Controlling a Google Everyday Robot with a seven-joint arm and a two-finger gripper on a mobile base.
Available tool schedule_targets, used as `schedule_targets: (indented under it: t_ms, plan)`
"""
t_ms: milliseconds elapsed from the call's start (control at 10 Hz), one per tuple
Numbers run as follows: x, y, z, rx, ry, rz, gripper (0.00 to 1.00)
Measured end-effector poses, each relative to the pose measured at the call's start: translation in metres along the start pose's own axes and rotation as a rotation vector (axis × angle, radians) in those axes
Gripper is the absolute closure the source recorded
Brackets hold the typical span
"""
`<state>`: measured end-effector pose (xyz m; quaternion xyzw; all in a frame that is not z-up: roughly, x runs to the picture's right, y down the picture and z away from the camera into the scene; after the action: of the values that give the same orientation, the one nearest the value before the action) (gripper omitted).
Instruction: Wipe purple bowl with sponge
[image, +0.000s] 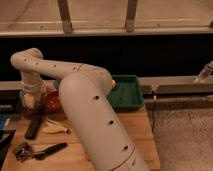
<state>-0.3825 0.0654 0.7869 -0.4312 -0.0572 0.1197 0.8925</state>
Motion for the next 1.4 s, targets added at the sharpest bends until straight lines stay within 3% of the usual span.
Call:
schedule_targets:
  t_ms: [300, 400, 500, 800, 1000, 1200, 1400]
  plan:
    - [-0.002, -0.002, 0.002, -0.006, 0.003, 0.002, 1.00]
    - [-0.001, -0.003, 0.010, -0.012, 0.008, 0.004, 1.00]
    - [0.001, -0.007, 0.022, 0.002, -0.015, 0.014, 1.00]
    - [0.002, -0.018, 0.033, 0.099, -0.089, 0.045, 1.00]
    - [-0.006, -0.020, 0.019, 0.159, -0.092, 0.049, 1.00]
    - [-0.017, -0.024, 0.003, 0.199, -0.056, 0.044, 1.00]
    - [-0.020, -0.038, 0.005, 0.202, 0.033, 0.048, 1.00]
